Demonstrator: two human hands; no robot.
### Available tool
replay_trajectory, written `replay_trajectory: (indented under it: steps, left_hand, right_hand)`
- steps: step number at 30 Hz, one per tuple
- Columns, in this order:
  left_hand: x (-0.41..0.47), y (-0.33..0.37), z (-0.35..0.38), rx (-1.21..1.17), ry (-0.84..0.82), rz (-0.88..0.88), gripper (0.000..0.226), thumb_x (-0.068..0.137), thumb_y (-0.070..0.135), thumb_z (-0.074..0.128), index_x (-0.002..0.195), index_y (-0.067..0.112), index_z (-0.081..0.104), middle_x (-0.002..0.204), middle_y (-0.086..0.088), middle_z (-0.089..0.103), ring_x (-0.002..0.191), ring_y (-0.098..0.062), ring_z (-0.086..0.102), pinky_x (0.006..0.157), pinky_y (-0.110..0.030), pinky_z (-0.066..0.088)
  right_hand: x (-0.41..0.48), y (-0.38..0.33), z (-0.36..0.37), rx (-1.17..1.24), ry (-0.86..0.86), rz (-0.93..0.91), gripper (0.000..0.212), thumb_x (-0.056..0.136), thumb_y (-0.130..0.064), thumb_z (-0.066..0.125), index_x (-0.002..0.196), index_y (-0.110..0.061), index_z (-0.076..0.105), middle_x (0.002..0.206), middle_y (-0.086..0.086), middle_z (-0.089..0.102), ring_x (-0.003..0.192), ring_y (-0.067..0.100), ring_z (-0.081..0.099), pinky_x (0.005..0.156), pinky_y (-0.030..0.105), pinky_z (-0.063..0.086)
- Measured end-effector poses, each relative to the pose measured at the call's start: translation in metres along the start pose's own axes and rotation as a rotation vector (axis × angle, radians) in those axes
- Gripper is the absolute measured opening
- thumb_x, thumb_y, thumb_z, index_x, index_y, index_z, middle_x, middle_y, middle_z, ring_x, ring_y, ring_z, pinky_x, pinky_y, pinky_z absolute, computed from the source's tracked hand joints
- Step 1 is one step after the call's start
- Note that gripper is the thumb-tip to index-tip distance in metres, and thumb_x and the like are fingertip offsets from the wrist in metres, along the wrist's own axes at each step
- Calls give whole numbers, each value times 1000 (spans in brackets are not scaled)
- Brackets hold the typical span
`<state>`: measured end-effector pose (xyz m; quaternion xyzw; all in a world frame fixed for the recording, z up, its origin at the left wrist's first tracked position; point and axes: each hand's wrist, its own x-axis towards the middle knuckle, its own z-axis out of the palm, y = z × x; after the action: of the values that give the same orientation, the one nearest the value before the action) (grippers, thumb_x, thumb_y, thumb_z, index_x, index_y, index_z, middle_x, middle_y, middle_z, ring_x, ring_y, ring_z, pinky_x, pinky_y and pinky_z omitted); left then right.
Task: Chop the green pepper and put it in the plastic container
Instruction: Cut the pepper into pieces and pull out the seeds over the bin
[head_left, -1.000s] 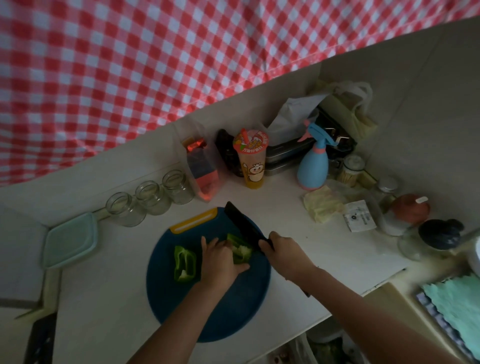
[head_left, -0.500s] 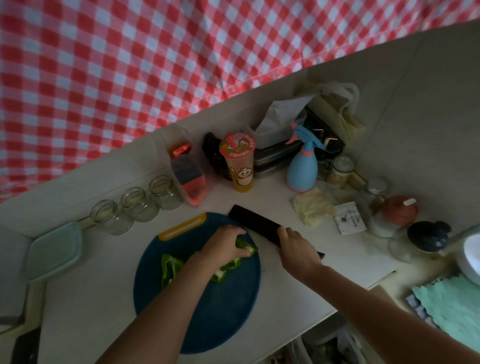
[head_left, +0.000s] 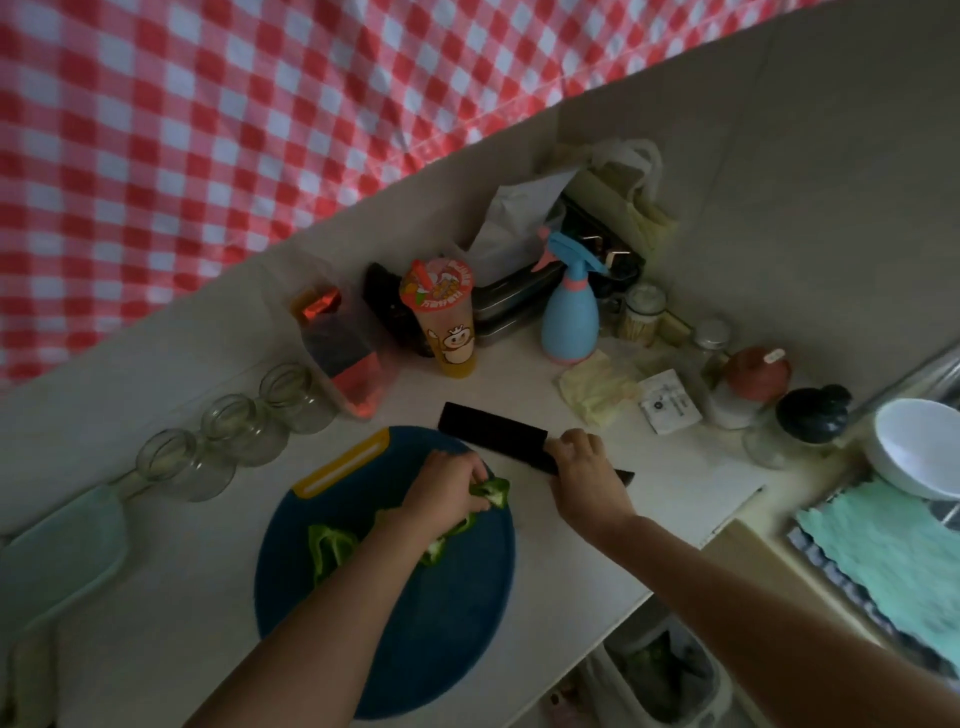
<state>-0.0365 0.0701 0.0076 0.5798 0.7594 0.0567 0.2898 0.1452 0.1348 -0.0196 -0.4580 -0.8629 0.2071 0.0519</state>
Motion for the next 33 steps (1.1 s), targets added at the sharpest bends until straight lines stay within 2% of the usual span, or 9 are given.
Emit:
replay_trajectory:
  steps: [4,6,11,13,17,23,25,29,33]
  left_hand:
    - [-6,0,4,-80,76,27,17,83,23,69,97,15,64,98,1,66,101,-16,52,96,-22,29]
    - [-9,2,3,-161,112,36,18,81,24,71,95,15,64,94,2,65,97,-15,56,94,-23,36]
    - [-28,25,-14,-409,122,113,18,80,24,72,92,16,61,82,12,58,80,-3,56,66,-11,42]
    - [-35,32,-20,-477,61,132,15,81,18,71,94,17,62,88,9,62,86,-5,59,71,-12,45]
    - [-52,41,-24,-700,-174,100,22,86,8,64,108,9,61,101,-5,68,91,-16,65,87,-35,54]
    - [-85,62,-7,-905,-586,72,40,92,13,58,129,20,48,112,-8,68,94,-20,70,85,-29,55]
    - [-94,73,6,-910,-643,89,32,94,12,53,127,15,53,112,-7,68,94,-22,69,85,-30,55]
    - [-109,98,34,-898,-683,21,18,96,11,49,111,14,58,103,-9,69,91,-23,69,74,-25,58]
    - [-111,109,60,-816,-701,6,25,96,6,45,115,-3,58,106,-21,66,83,-25,67,66,-21,56]
  right_hand:
    - [-25,-24,-6,280,-20,-17,51,88,-22,63,135,-18,44,127,6,45,108,23,53,95,29,45]
    - [-34,-36,-6,323,-54,9,62,83,-28,70,138,-21,41,127,4,46,103,21,56,89,28,48]
    - [-44,-56,-17,323,106,46,63,77,-27,77,133,-18,49,115,4,53,80,10,50,75,21,47]
    - [-48,-60,-30,303,213,66,50,76,-27,78,121,-14,59,103,5,57,76,8,48,72,21,45]
    - [-73,-64,-55,298,316,160,37,74,-28,80,107,-14,70,87,-3,61,64,3,48,60,7,35]
    - [-134,-69,-64,253,280,194,27,85,-14,67,112,-16,70,95,1,69,79,14,63,74,17,46]
    - [-150,-63,-59,201,280,232,25,87,-12,64,112,-12,69,99,3,67,83,19,65,75,18,46]
    - [-173,-42,-40,34,234,292,9,84,-12,64,89,-8,72,81,8,62,65,26,62,60,35,53]
    - [-185,-26,-26,-46,106,348,9,71,-11,75,74,-10,67,70,8,59,55,27,60,48,28,43]
